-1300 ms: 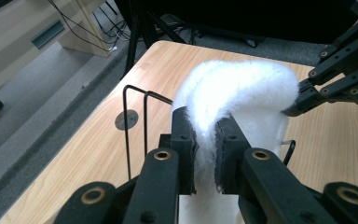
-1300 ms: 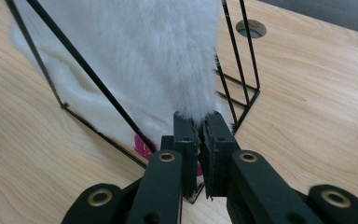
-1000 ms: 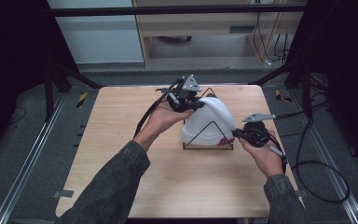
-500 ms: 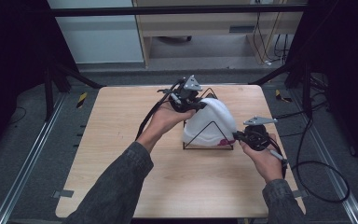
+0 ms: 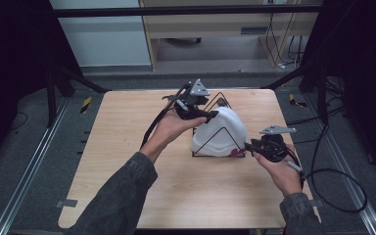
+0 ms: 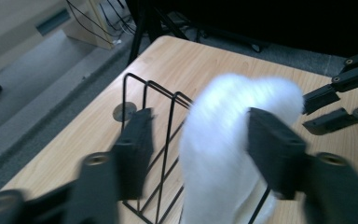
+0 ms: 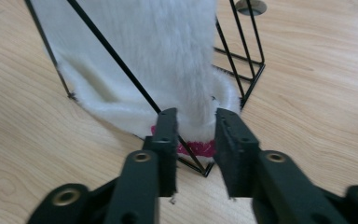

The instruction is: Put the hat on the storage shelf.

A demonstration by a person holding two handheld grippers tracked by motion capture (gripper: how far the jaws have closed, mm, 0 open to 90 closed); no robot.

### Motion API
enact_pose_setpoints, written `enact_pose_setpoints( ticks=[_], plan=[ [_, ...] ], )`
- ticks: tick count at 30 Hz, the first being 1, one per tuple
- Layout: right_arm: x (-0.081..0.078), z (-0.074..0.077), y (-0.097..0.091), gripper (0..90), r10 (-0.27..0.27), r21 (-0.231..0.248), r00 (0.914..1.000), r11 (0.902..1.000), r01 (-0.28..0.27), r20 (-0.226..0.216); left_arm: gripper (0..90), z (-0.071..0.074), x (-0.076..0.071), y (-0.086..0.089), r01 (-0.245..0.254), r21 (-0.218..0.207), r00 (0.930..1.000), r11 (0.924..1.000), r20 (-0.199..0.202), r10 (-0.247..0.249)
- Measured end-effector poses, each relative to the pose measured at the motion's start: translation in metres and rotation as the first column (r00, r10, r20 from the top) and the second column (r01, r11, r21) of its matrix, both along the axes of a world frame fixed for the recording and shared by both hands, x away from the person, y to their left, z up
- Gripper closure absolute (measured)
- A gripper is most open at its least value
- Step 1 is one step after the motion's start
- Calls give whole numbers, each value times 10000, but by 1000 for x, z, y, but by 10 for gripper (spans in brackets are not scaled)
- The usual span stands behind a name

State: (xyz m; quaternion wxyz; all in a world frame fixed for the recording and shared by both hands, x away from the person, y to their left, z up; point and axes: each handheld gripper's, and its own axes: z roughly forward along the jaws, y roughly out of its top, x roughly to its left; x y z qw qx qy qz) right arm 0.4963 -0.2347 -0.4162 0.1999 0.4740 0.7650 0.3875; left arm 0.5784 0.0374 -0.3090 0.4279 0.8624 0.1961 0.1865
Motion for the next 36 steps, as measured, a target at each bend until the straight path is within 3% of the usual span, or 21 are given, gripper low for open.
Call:
enact_pose_setpoints(
  ticks=[3, 8, 11, 14, 19, 22, 24, 26, 32, 36],
  plan=[
    [-5, 2, -1, 538, -130, 3, 9999, 9999, 130, 113, 304, 8, -6, 7, -89, -170, 9999, 9998, 128, 91],
    [-15, 2, 0, 389, -400, -16, 9986, 9992, 401, 353, 168, 14, -12, 14, -281, -341, 9996, 9990, -27, 280],
    [-18, 4, 3, 311, -378, -23, 9977, 9993, 380, 560, 133, 15, -14, 17, -321, -505, 9988, 9982, -382, 302],
    [-22, 8, 6, 208, -414, 48, 9964, 9991, 411, 744, 112, 15, -19, 22, -440, -636, 9984, 9970, -382, 416],
    [-35, 16, 15, 127, -302, -12, 9930, 9995, 305, 1140, 65, 13, -29, 37, -410, -699, 9986, 9967, -364, 385],
    [-49, 23, 24, 105, 96, -172, 9872, 9998, -69, 1595, 55, 11, -36, 47, -385, -700, 9989, 9968, -279, 366],
    [-57, 24, 31, 97, 340, -112, 9844, 9994, -325, 1728, 53, 9, -42, 57, -411, -458, 9991, 9981, -117, 406],
    [-65, 25, 40, 103, 642, -191, 9811, 9979, -617, 1823, 53, 8, -49, 67, -493, -555, 9988, 9972, -57, 490],
    [-78, 23, 71, 137, 1542, -387, 9723, 9880, -1497, 1758, 53, -2, -65, 95, -868, -50, 9962, 9962, 58, 869],
    [-79, 19, 89, 127, 2141, -363, 9628, 9768, -2110, 1646, 53, -9, -71, 115, -1089, -115, 9938, 9940, 207, 1091]
  ],
)
